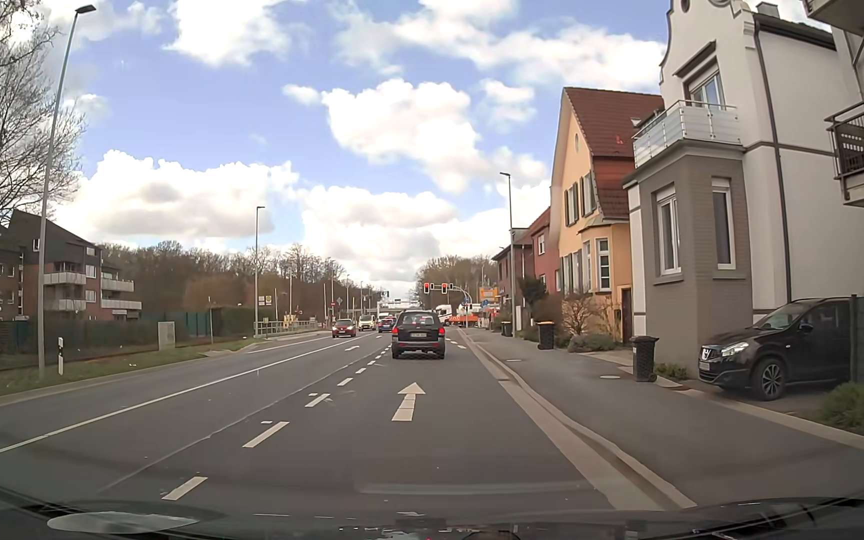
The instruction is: Follow the waypoints while adhering to traffic rules and regulations
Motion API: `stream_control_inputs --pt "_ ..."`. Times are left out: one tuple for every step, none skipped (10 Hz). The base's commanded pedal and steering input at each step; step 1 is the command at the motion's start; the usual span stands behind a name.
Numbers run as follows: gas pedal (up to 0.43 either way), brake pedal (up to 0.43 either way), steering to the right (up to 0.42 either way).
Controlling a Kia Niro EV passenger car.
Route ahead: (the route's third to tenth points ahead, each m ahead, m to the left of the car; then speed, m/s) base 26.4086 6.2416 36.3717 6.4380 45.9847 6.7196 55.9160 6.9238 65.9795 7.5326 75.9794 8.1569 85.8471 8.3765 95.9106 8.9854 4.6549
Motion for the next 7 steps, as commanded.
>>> stream_control_inputs --pt "0.138 0.000 -0.008" --pt "0.138 0.000 -0.011" --pt "0.150 0.000 -0.015" --pt "0.157 0.000 -0.017" --pt "0.177 0.000 -0.019" --pt "0.197 0.000 -0.020" --pt "0.197 0.000 -0.020"
